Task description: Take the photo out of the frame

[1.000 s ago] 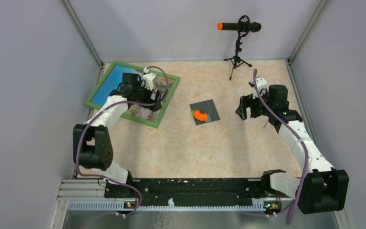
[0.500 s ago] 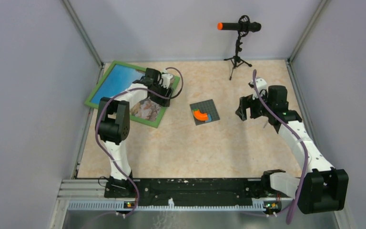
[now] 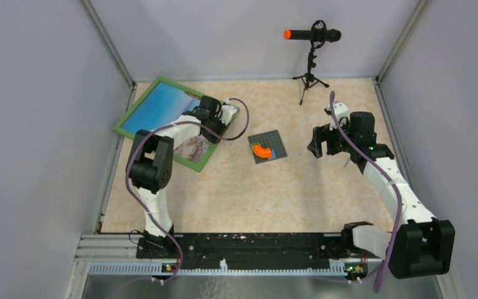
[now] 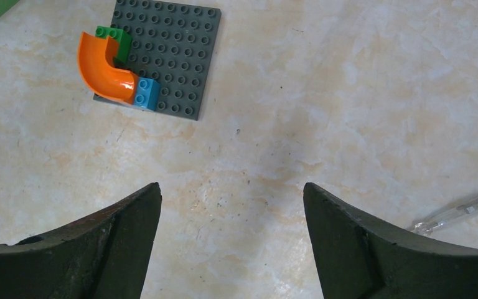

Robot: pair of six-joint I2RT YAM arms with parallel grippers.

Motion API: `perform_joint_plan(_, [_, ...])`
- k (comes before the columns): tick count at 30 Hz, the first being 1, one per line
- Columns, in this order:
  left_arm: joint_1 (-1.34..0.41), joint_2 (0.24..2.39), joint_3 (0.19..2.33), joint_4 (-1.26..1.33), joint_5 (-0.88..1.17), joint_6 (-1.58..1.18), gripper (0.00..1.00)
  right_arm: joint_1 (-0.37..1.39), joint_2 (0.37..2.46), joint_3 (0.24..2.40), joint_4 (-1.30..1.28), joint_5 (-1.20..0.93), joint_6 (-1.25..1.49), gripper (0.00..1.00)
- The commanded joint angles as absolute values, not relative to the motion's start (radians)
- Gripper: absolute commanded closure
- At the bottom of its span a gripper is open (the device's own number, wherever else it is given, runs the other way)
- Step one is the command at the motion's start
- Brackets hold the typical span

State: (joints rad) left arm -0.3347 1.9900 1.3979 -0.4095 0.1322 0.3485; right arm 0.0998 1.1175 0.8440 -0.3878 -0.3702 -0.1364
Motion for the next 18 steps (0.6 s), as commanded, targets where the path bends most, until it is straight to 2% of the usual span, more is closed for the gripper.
perform_joint_plan(1, [-0.383, 1.873, 1.213, -0.519, 0.147, 0.506, 0.89, 0.101, 1.12, 0.851, -0.357, -0.375, -0.133, 0.17])
perform_joint_plan(5, [-0.419, 1.768, 1.066, -0.562, 0.15, 0.596, 1.0, 0.102, 1.117, 0.853, -0.359, -0.376, -0.133, 0.17])
perform_joint_plan(11, [-0.448, 1.63, 0.892, -0.691, 0.211, 0.765, 1.0, 0.101, 1.108, 0.854, -0.359, -0.379, -0.132, 0.17])
perform_joint_plan(18, [-0.653, 1.46, 0.724, -0.73, 0.187, 0.847, 1.0, 0.101, 1.109, 0.866, -0.371, -0.408, -0.13, 0.16])
